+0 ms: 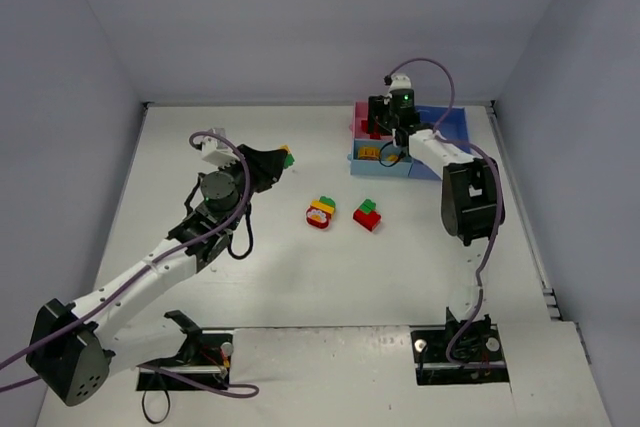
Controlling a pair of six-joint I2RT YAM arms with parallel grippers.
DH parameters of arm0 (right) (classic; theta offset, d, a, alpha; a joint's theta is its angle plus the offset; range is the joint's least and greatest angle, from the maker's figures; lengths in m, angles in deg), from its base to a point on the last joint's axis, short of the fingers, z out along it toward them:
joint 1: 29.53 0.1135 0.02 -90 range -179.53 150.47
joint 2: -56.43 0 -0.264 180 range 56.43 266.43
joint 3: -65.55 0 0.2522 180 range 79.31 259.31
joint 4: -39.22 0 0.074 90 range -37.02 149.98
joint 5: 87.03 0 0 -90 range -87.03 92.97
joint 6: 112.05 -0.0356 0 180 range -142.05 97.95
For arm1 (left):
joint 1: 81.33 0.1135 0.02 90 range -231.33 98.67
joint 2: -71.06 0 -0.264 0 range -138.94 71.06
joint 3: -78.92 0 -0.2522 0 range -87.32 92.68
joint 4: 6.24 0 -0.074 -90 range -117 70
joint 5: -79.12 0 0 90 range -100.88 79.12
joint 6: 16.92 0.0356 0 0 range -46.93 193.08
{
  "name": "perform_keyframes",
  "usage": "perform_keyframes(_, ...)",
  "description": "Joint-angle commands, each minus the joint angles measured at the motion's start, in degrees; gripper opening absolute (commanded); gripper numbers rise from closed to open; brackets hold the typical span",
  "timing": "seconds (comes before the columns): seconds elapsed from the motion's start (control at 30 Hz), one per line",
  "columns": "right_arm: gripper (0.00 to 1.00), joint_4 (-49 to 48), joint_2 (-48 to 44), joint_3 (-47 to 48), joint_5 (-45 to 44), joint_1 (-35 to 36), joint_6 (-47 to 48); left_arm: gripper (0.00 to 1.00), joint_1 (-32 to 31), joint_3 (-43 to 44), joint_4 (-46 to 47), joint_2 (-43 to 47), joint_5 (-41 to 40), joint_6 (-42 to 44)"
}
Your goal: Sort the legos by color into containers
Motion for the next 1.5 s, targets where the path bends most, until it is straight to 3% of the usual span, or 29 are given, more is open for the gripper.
perform_keyframes(0.0,0.64,-2.0,-8.9,-1.1,3.2,0.1,1.6,0.00,0.7,3.0,1.4,0.0,0.8,-3.1)
perform_keyframes(0.2,0.63,-4.6,-28.0,-17.7,12.6,3.7,3.6,0.00,2.1,4.7,3.6,-2.6,2.4,-8.0)
perform_keyframes(0.33,0.64,-4.6,-40.1,-24.3,17.0,10.6,4.4,0.00,2.4,7.4,3.9,-4.7,4.0,-9.0)
perform_keyframes(0.53,0.65,-7.8,-47.6,-29.3,17.0,18.3,-0.7,0.00,2.4,8.6,7.8,-6.3,4.7,-9.8)
perform_keyframes(0.97,0.65,-11.8,-43.2,-24.9,16.2,26.7,-1.3,0.00,2.2,9.6,11.2,-6.8,6.5,-11.9)
perform_keyframes(1.47,0.56,-15.6,-40.0,-21.6,11.2,27.9,-0.2,0.00,1.2,8.4,12.1,-7.5,7.0,-12.4)
